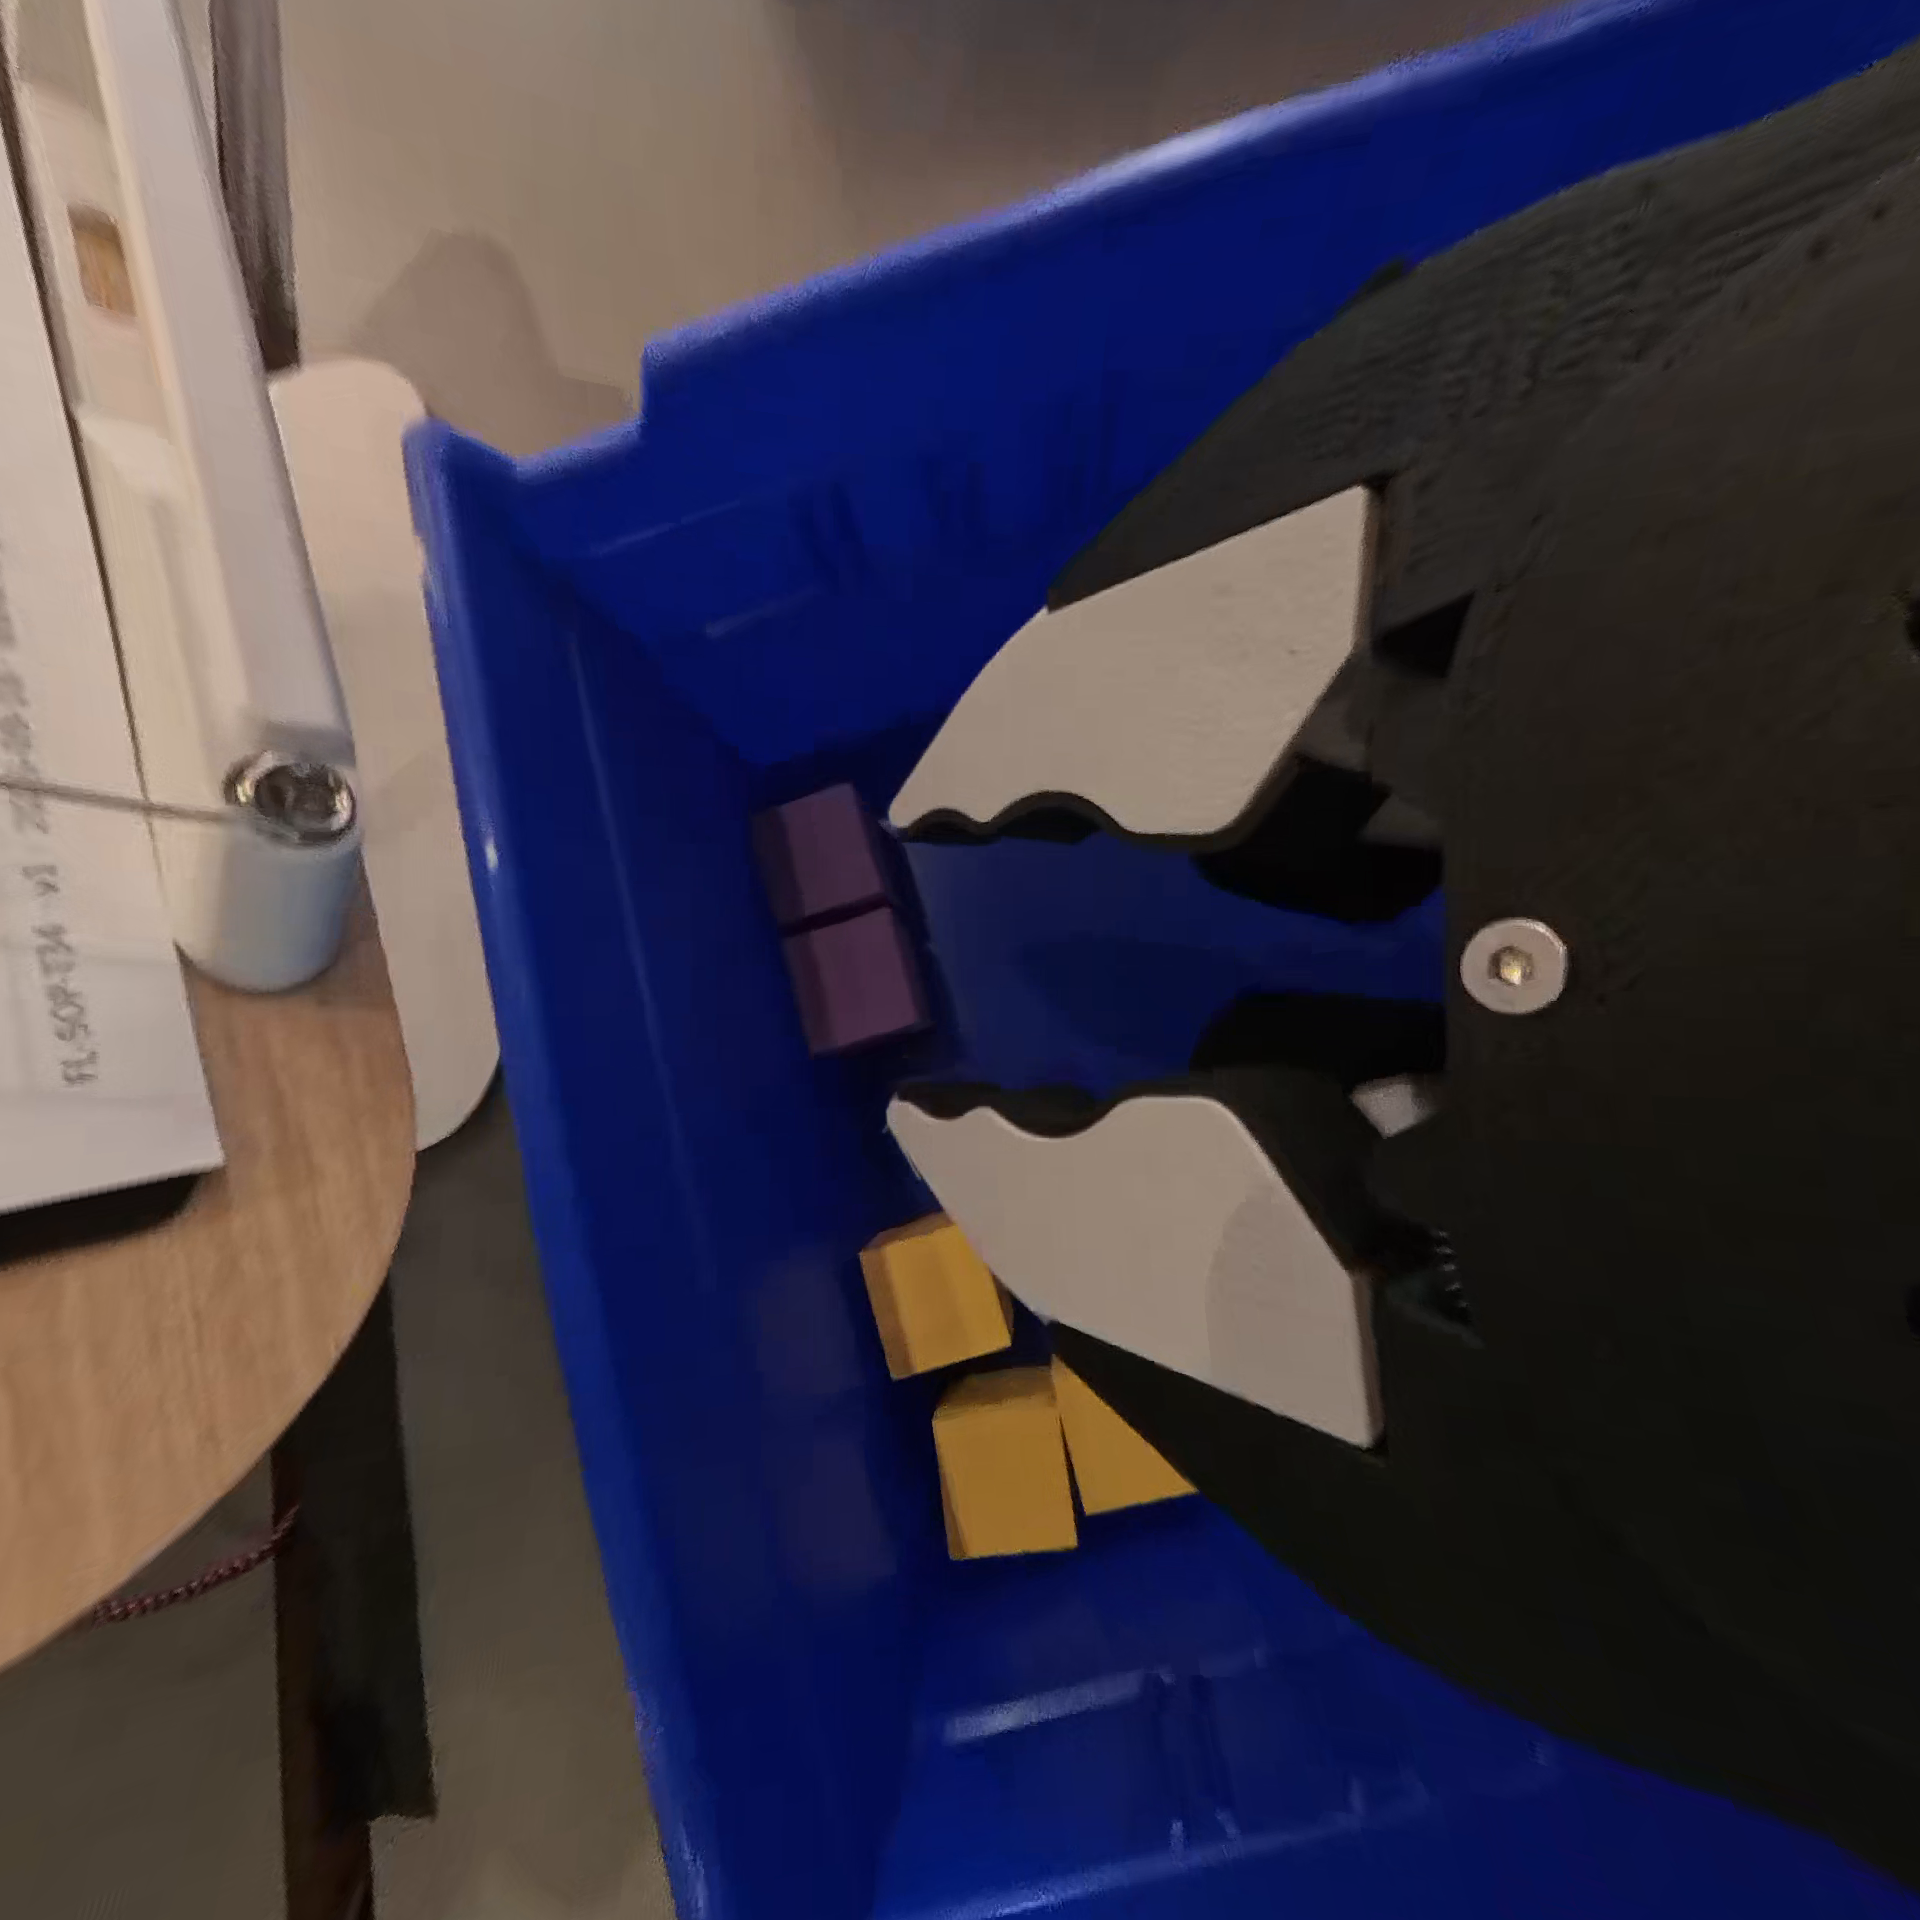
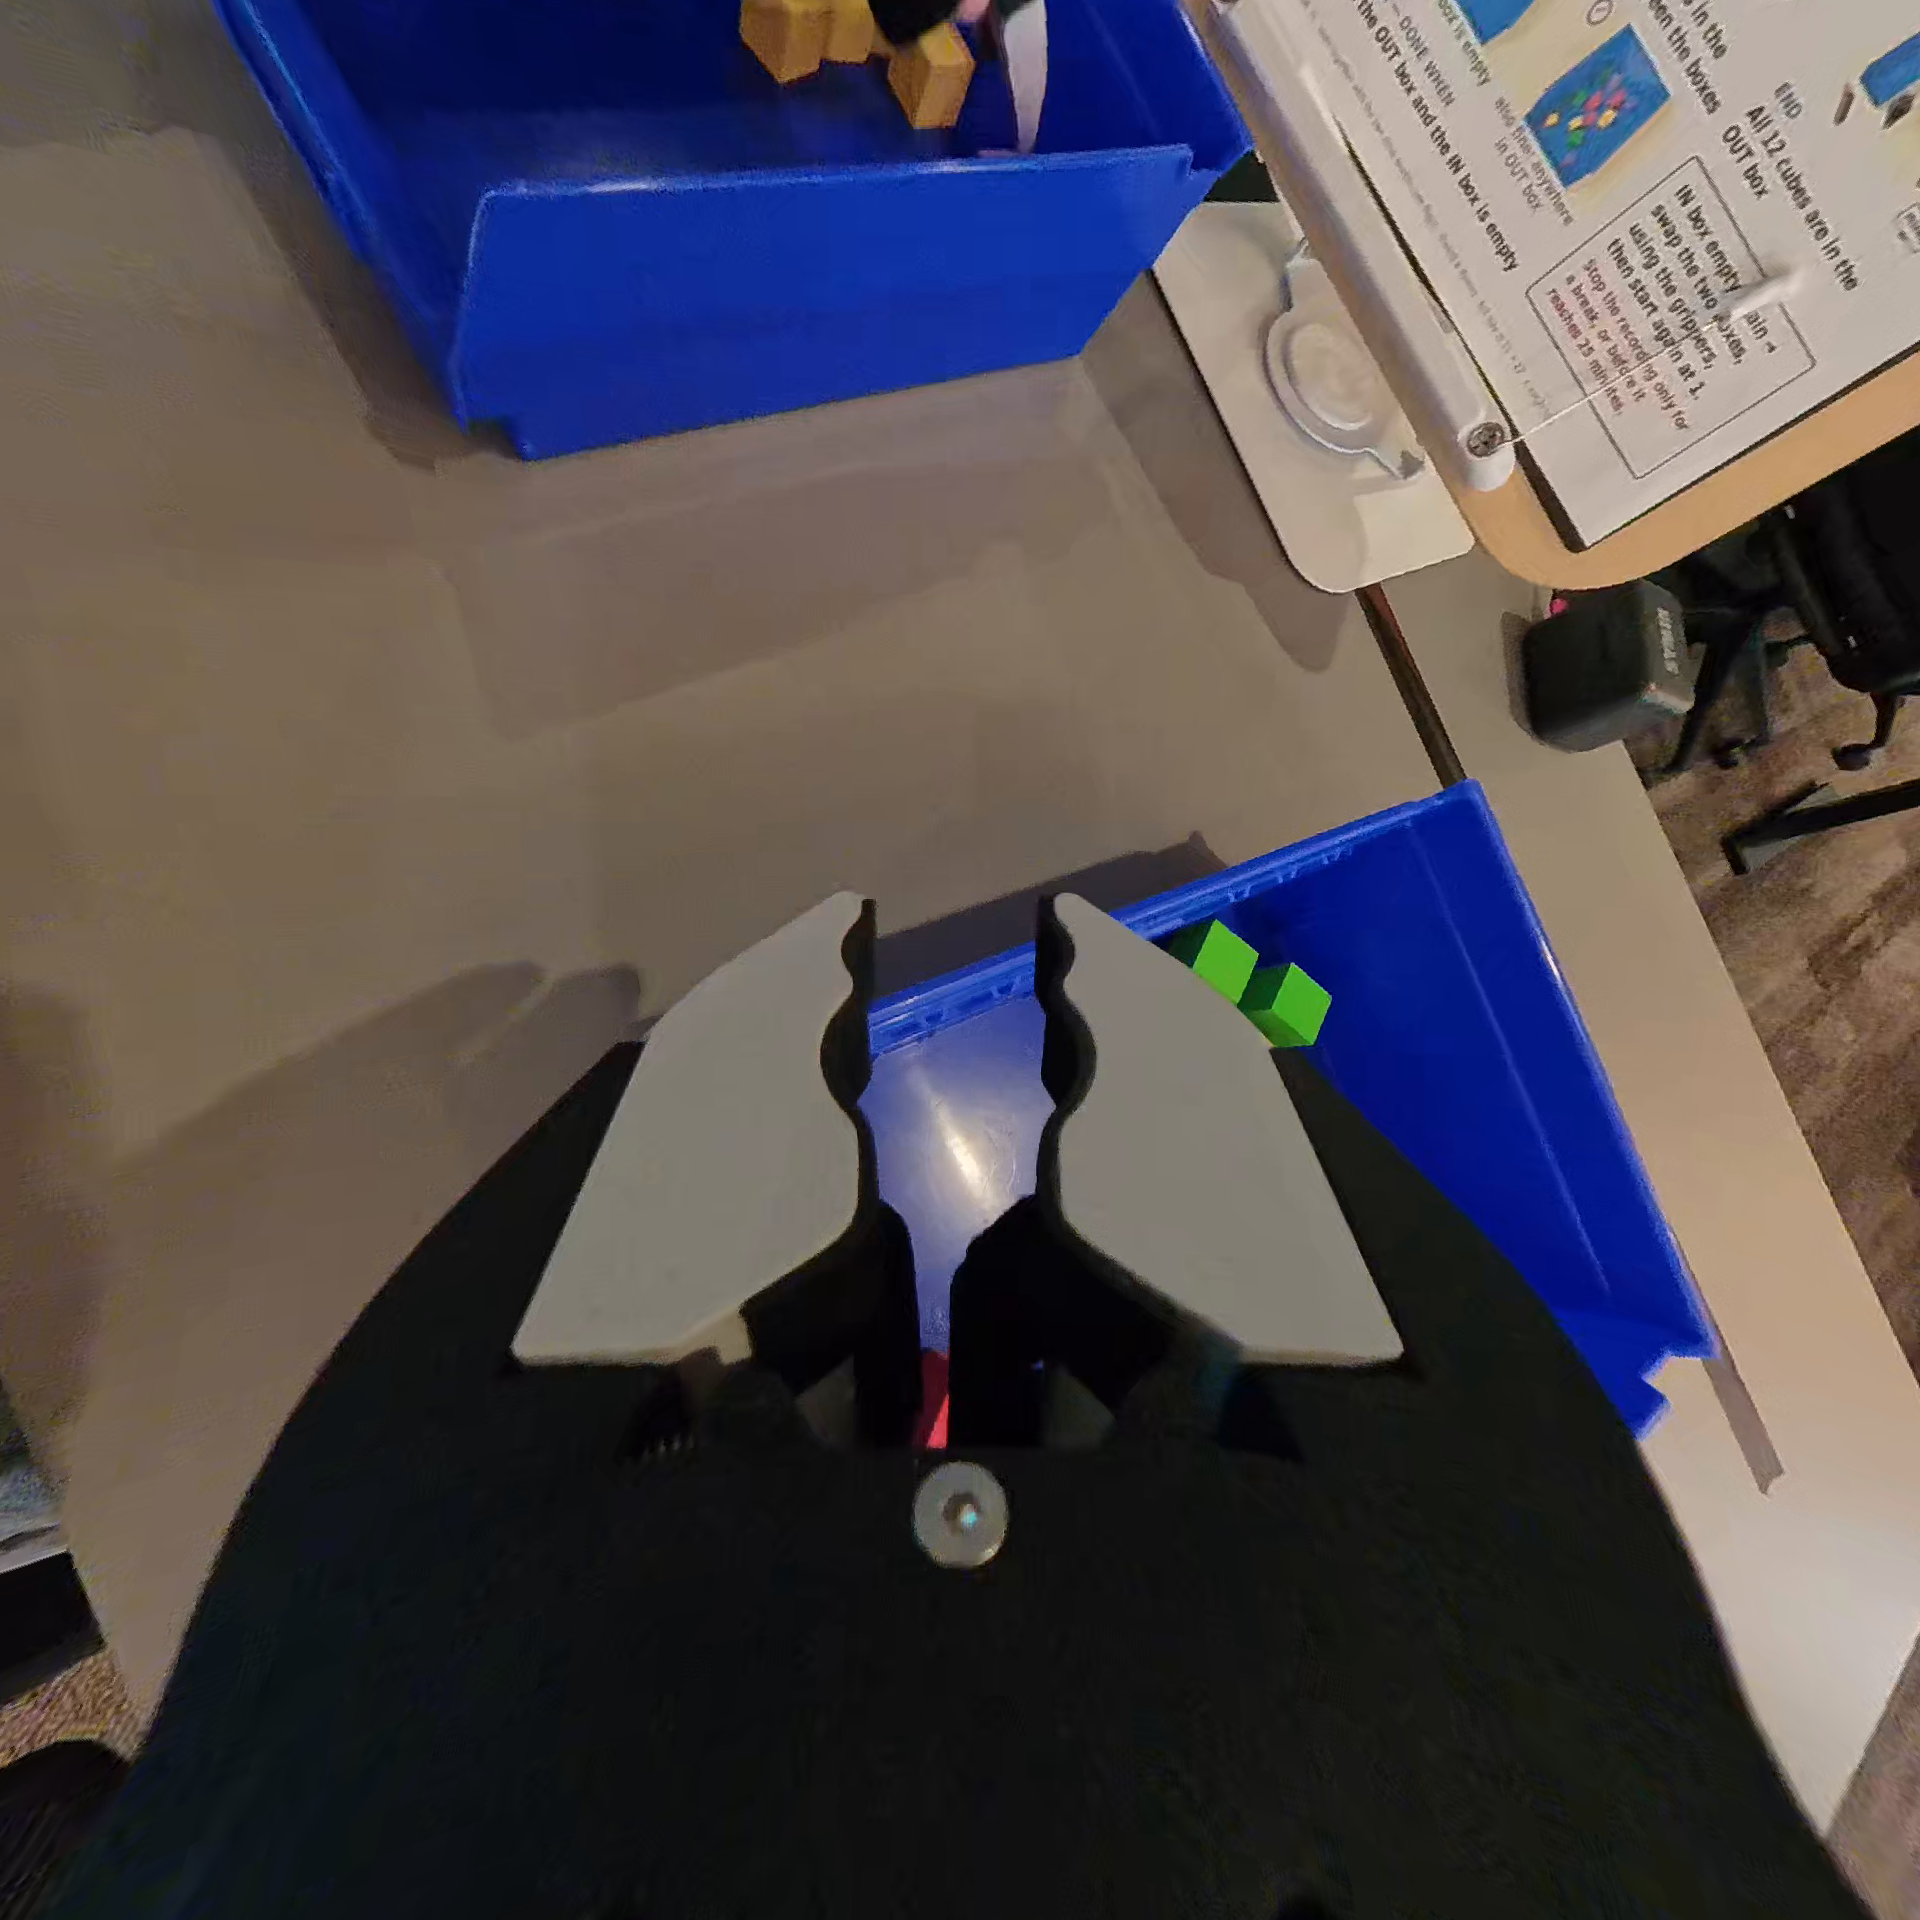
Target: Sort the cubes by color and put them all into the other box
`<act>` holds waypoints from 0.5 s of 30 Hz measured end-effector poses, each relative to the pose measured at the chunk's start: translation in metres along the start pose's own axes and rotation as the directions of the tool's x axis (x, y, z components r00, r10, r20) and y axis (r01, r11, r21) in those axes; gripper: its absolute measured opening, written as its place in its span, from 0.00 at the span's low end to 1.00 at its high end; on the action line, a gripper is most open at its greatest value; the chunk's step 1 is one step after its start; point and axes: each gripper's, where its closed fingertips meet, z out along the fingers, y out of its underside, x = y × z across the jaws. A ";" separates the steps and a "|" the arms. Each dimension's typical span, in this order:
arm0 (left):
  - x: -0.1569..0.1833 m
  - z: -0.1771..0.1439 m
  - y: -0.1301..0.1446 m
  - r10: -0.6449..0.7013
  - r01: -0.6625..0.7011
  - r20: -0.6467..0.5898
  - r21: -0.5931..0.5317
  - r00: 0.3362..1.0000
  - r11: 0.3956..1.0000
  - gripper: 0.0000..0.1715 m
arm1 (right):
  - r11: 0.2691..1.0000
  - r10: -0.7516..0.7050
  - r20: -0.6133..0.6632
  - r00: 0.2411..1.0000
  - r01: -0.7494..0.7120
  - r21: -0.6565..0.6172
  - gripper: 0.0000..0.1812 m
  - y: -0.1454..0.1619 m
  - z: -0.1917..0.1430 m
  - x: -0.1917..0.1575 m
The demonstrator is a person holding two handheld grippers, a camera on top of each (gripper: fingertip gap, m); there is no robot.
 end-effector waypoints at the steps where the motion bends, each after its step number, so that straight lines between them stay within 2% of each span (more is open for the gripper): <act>1: -0.003 0.005 0.001 0.000 0.000 0.021 -0.008 1.000 1.000 0.28 | 1.000 0.004 0.001 1.000 -0.004 0.012 0.16 0.000 0.000 0.000; 6: -0.012 0.023 0.010 -0.027 0.032 0.066 -0.065 0.997 0.997 0.31 | 0.998 0.021 -0.003 1.000 -0.021 0.065 0.16 0.001 -0.002 0.003; 15: -0.010 0.031 0.012 -0.046 0.052 0.096 -0.068 0.994 0.996 0.31 | 0.995 0.024 -0.001 1.000 -0.023 0.100 0.15 0.008 -0.006 0.006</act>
